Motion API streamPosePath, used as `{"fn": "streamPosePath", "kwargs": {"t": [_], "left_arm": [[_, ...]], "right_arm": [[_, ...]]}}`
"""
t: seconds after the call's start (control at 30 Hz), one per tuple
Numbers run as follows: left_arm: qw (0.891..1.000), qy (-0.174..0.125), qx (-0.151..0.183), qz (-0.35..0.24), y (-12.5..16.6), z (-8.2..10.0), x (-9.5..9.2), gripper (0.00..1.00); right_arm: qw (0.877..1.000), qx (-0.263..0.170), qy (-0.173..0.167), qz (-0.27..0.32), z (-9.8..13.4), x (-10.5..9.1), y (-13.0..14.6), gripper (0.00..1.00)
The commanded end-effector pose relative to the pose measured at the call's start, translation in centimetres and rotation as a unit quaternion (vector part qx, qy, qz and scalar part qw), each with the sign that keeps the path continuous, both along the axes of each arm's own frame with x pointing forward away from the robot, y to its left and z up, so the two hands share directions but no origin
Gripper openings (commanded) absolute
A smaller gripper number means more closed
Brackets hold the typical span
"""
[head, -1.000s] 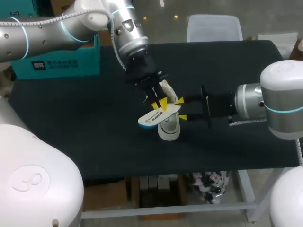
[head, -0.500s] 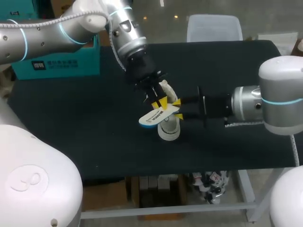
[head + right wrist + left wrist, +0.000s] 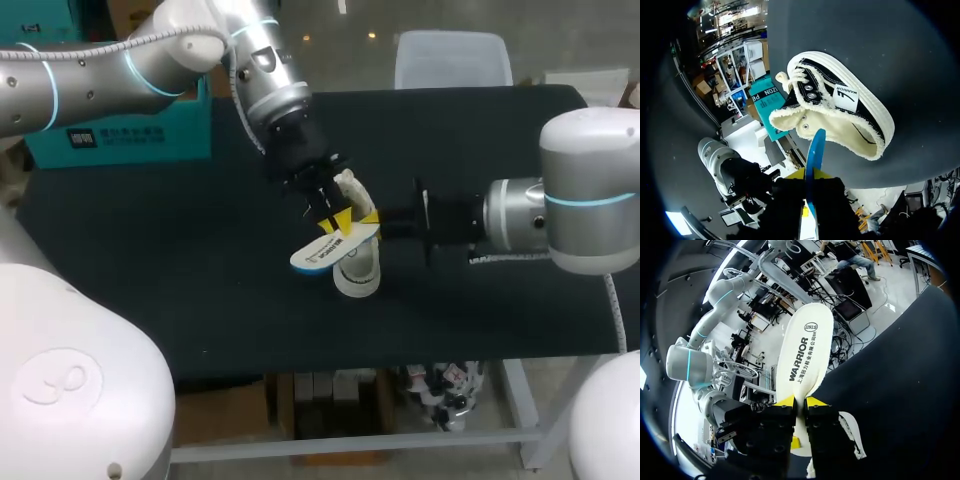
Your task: Open the shoe tongue, take the insole out of the shoe, put the insole back into the shoe, and pack the shoe into the shoebox
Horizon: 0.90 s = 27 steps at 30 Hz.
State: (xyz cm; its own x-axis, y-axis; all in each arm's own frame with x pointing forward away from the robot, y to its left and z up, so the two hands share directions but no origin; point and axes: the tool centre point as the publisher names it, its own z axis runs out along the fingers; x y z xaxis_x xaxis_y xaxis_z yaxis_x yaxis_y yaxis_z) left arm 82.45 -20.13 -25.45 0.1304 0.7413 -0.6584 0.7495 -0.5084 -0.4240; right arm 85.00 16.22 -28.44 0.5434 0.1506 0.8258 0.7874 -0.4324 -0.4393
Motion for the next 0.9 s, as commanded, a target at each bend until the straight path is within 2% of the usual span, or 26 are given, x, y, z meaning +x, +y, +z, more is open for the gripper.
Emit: {"fn": "streamPosePath", "kwargs": {"t": [0.03, 0.13, 0.17, 0.2, 0.27, 0.3, 0.33, 0.43, 0.63, 0.77, 0.83, 0.87, 0.9], "left_arm": [[1.000, 0.008, -0.002, 0.007, 0.2, -0.1, 0.2, 0.00], [1.000, 0.013, -0.007, 0.025, 0.5, 0.0, 0.4, 0.00], [0.999, 0.016, -0.010, 0.034, 0.6, 0.0, 0.5, 0.03], [0.999, 0.015, -0.014, 0.043, 0.7, 0.1, 0.6, 0.27], [0.998, 0.016, -0.021, 0.064, 1.0, 0.3, 0.9, 0.47], [0.997, 0.016, -0.025, 0.073, 1.1, 0.4, 0.9, 0.71], [0.996, 0.017, -0.029, 0.083, 1.3, 0.5, 1.0, 0.84], [0.991, 0.019, -0.047, 0.123, 1.7, 0.7, 1.4, 1.00], [0.968, 0.025, -0.099, 0.228, 2.1, 0.7, 1.8, 1.00], [0.955, 0.023, -0.127, 0.266, 2.1, 0.5, 1.5, 1.00], [0.945, 0.013, -0.143, 0.294, 2.0, 0.6, 1.4, 0.90], [0.942, 0.018, -0.152, 0.298, 2.0, 0.7, 1.3, 0.78], [0.938, 0.015, -0.159, 0.309, 2.0, 0.8, 1.2, 0.71]], "right_arm": [[1.000, 0.005, -0.010, -0.005, 0.1, -0.2, -0.4, 0.00], [1.000, 0.013, -0.018, -0.007, 0.2, -0.2, -0.6, 0.00], [1.000, 0.016, -0.019, -0.008, 0.1, -0.2, -0.8, 0.00], [1.000, 0.020, -0.020, -0.008, 0.1, -0.2, -0.9, 0.00], [0.999, 0.023, -0.023, -0.009, 0.2, -0.1, -1.0, 0.00], [0.999, 0.024, -0.024, -0.009, 0.3, 0.0, -1.0, 0.00], [0.999, 0.026, -0.025, -0.009, 0.3, 0.0, -1.1, 0.00], [0.999, 0.037, -0.031, -0.012, 0.6, 0.2, -1.3, 0.00], [0.997, 0.057, -0.039, -0.017, 1.0, 0.6, -1.4, 0.00], [0.997, 0.070, -0.037, -0.017, 1.1, 0.7, -1.5, 0.00], [0.997, 0.070, -0.037, -0.018, 1.1, 0.8, -1.5, 0.00], [0.997, 0.072, -0.037, -0.019, 1.1, 0.8, -1.5, 0.00], [0.996, 0.073, -0.037, -0.019, 1.1, 0.8, -1.4, 0.00]]}}
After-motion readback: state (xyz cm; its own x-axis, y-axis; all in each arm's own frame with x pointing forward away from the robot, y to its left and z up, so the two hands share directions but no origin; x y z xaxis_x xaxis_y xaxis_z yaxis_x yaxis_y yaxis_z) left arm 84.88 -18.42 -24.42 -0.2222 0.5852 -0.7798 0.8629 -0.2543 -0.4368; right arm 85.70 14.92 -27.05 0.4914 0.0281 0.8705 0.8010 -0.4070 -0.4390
